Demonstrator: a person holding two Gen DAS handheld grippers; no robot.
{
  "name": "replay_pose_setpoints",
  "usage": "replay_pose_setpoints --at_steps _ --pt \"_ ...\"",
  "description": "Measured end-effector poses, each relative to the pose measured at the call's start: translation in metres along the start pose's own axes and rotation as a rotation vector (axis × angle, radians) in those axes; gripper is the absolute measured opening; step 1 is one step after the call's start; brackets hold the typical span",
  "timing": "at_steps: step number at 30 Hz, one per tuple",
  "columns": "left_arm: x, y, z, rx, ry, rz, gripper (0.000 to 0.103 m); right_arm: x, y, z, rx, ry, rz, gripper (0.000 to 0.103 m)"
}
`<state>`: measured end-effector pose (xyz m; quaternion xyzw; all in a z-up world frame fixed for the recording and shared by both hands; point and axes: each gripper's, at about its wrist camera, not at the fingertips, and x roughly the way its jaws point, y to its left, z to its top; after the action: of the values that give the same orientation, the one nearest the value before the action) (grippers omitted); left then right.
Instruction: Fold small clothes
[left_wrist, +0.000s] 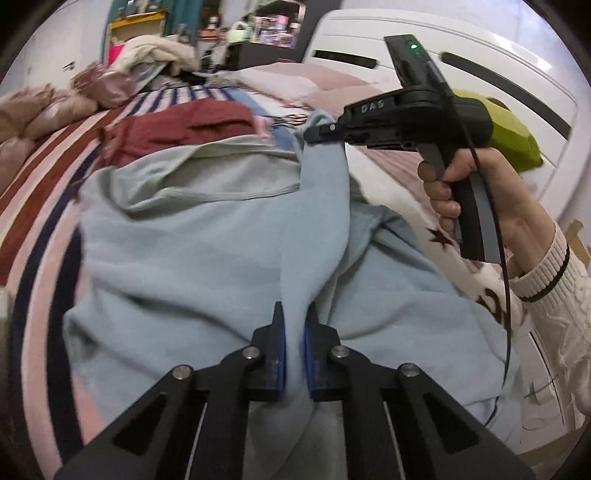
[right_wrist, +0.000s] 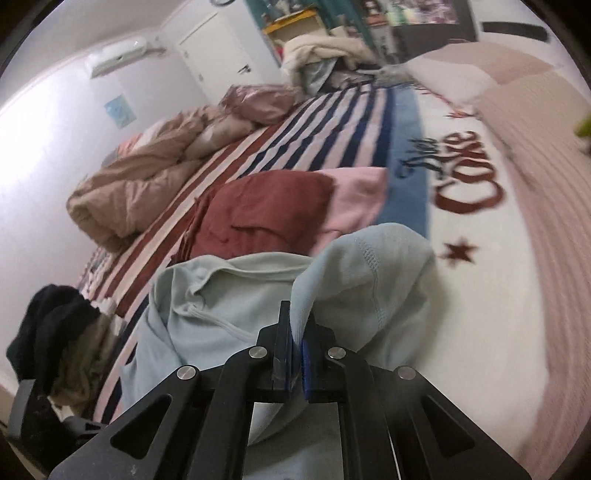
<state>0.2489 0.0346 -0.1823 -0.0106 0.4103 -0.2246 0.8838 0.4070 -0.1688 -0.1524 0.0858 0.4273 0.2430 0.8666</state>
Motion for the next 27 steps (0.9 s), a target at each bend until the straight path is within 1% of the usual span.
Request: replay_pose_setpoints --at_steps 1,2,4,5,6,7,8,9,10,11,12,14,16,19,20,23,24,27 --pt "-0.001 0.006 -0.002 -0.022 0.006 0.012 0.007 0.012 0.003 0.001 -0.005 0.025 -0.022 0.000" --pt "-0.001 0.014 -0.005 -0.048 0.014 0.017 0.011 0.024 0.005 0.002 -0.008 0.059 -0.041 0.000" --pt "-0.003 0.023 -0.008 -0.076 0.015 -0.002 0.018 0.045 0.004 -0.001 -0.001 0.127 -0.054 0.000" --pt "-0.005 0.028 -0.010 -0.092 0.008 -0.009 0.027 0.049 0.004 -0.002 0.000 0.143 -0.045 0.001" --pt "-0.008 0.030 -0.011 -0.102 0.001 -0.020 0.033 0.049 0.003 -0.003 0.006 0.152 -0.025 0.006" --pt "-0.011 0.032 -0.012 -0.107 -0.010 -0.034 0.034 0.040 0.001 -0.004 0.019 0.133 0.003 0.021" --pt "-0.015 0.033 -0.013 -0.111 -0.022 -0.054 0.036 0.029 0.000 -0.005 0.028 0.104 0.017 0.031" --pt "-0.018 0.034 -0.013 -0.114 -0.032 -0.073 0.038 0.013 -0.001 -0.006 0.030 0.067 0.022 0.053" --pt "-0.019 0.033 -0.012 -0.113 -0.038 -0.081 0.039 -0.005 -0.001 -0.009 0.016 0.033 0.016 0.065" --pt "-0.021 0.030 -0.012 -0.106 -0.043 -0.094 0.045 -0.018 -0.001 -0.013 -0.009 0.021 -0.006 0.066" --pt "-0.020 0.027 -0.011 -0.097 -0.040 -0.103 0.050 -0.033 0.000 -0.020 -0.051 0.031 -0.048 0.066" --pt "-0.016 0.020 -0.009 -0.074 -0.031 -0.100 0.051 -0.043 0.001 -0.035 -0.113 0.086 -0.089 0.066" --pt "-0.012 0.014 -0.010 -0.061 -0.019 -0.082 0.051 -0.048 0.003 -0.059 -0.195 0.162 -0.114 0.067" --pt "-0.009 0.009 -0.010 -0.071 -0.012 -0.080 0.051 -0.040 0.009 -0.089 -0.290 0.241 -0.178 0.068" --pt "-0.010 0.008 -0.011 -0.075 -0.013 -0.078 0.051 -0.036 0.009 -0.098 -0.311 0.246 -0.202 0.068" --pt "-0.014 0.004 -0.012 -0.076 -0.016 -0.069 0.051 -0.022 0.009 -0.106 -0.327 0.229 -0.277 0.067" --pt "-0.015 0.003 -0.012 -0.076 -0.017 -0.065 0.051 -0.021 0.008 -0.105 -0.330 0.204 -0.303 0.066" --pt "-0.017 0.002 -0.014 -0.076 -0.015 -0.054 0.051 -0.030 0.002 -0.097 -0.338 0.096 -0.434 0.065"
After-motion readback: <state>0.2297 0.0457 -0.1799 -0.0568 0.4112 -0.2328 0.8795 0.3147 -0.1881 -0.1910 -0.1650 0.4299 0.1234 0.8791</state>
